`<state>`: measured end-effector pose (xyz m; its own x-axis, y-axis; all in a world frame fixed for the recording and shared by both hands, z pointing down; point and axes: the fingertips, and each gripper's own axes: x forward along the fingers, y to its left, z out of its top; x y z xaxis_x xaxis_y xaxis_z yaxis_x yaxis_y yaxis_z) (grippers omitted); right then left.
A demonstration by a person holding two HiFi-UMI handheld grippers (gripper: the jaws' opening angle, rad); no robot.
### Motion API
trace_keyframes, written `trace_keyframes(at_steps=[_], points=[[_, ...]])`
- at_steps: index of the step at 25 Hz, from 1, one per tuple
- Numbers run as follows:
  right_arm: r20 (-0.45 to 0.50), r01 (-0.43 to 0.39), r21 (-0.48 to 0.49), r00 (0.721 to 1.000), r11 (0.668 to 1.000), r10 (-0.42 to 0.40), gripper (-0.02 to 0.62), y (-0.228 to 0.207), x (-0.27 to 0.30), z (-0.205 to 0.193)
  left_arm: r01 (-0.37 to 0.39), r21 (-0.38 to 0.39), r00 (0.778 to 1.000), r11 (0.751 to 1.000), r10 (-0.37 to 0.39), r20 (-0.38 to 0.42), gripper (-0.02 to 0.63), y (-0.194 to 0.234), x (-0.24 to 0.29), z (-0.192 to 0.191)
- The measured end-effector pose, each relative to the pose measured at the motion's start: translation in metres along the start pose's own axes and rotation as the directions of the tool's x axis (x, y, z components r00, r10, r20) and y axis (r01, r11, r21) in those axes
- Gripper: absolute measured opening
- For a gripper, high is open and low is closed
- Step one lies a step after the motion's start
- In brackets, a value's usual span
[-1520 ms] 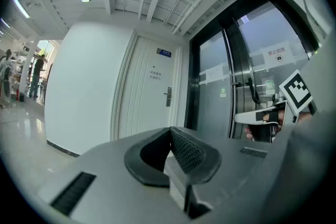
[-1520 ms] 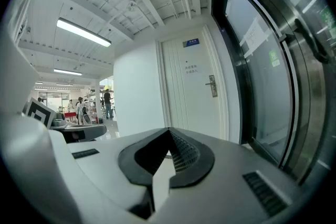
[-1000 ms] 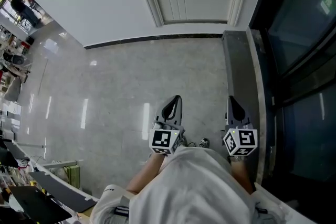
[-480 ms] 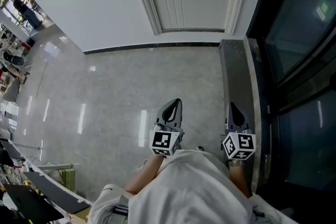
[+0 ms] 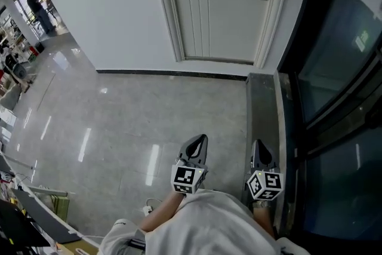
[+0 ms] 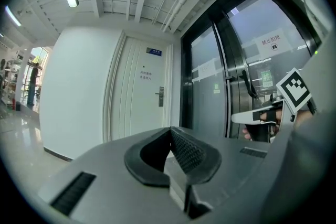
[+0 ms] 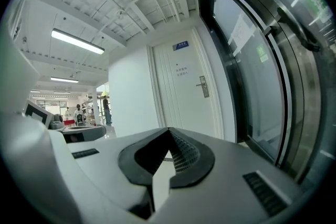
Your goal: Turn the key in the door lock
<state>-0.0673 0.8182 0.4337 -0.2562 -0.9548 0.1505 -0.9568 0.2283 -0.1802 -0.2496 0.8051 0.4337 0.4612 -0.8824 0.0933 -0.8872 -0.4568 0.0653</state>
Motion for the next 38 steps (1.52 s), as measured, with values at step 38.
trace_keyframes(at_steps=[38], points=[[-0.045, 0.11, -0.004, 0.993, 0.994, -0.11, -0.003, -0.003, 0.22, 0.015, 0.092, 0.025, 0.996, 0.995, -0.093, 0.004, 0.008, 0.167, 0.195, 0.028]])
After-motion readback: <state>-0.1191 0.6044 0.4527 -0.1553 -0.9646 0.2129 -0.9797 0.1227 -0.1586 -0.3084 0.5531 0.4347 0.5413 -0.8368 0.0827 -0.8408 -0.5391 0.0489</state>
